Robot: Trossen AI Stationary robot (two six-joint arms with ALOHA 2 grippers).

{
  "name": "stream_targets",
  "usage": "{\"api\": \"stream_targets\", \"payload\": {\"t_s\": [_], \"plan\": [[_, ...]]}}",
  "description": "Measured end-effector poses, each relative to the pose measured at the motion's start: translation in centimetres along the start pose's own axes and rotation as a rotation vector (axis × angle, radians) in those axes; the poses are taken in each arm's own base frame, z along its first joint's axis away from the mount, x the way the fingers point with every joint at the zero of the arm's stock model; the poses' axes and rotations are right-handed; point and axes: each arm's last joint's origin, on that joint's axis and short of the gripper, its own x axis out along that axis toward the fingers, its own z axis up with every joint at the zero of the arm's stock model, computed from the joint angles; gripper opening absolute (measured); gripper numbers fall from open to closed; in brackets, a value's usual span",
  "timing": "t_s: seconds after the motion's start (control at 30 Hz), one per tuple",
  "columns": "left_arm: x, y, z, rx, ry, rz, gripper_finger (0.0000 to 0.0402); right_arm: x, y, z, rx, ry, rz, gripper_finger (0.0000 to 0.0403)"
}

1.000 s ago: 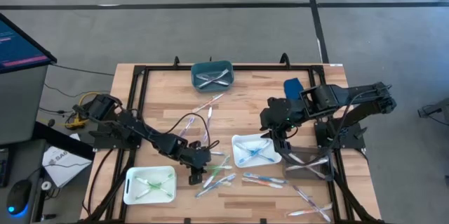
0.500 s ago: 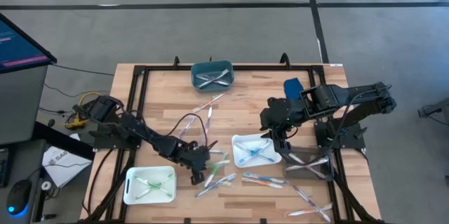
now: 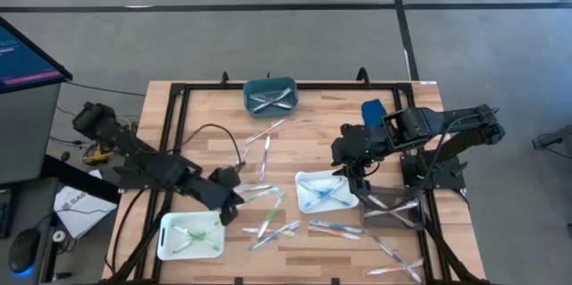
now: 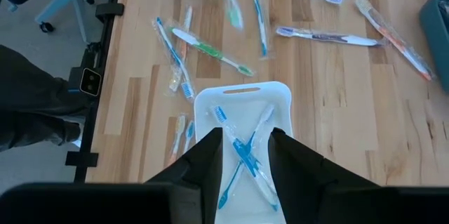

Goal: Pick & Place Toothbrushes
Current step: Put the green toothbrush into the bottom white bin

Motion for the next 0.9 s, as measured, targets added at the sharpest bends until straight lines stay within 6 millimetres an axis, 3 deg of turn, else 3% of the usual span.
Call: {"api": "stream_targets", "payload": {"t_s": [0.2, 0.43, 0.6, 0.73, 0.9], "plan": [[-2.5, -0.3, 0.0, -0.135, 0.025, -0.124, 0.0002, 0.0, 0.0, 0.1, -0.021, -0.005, 0.0, 0.0109], [-5.7, -2.4, -3.0, -0.233, 0.192, -0.131, 0.0001, 0.0, 0.0, 0.0, -0.022, -0.003, 0.0, 0.0109], [-8.4, -3.1, -5.5, -0.349, 0.207, -0.053, 0.0001, 0.0, 0.0, 0.0, -0.022, -0.003, 0.0, 0.0109], [-9.0, -3.2, -8.5, -0.446, 0.236, 0.034, 0.0001, 0.0, 0.0, 0.2, -0.025, -0.02, 0.003, 0.0109], [-8.3, -3.3, -11.5, -0.462, 0.267, 0.175, 0.0, 0.0, 0.1, 0.5, -0.047, -0.051, 0.008, 0.0109]]}}
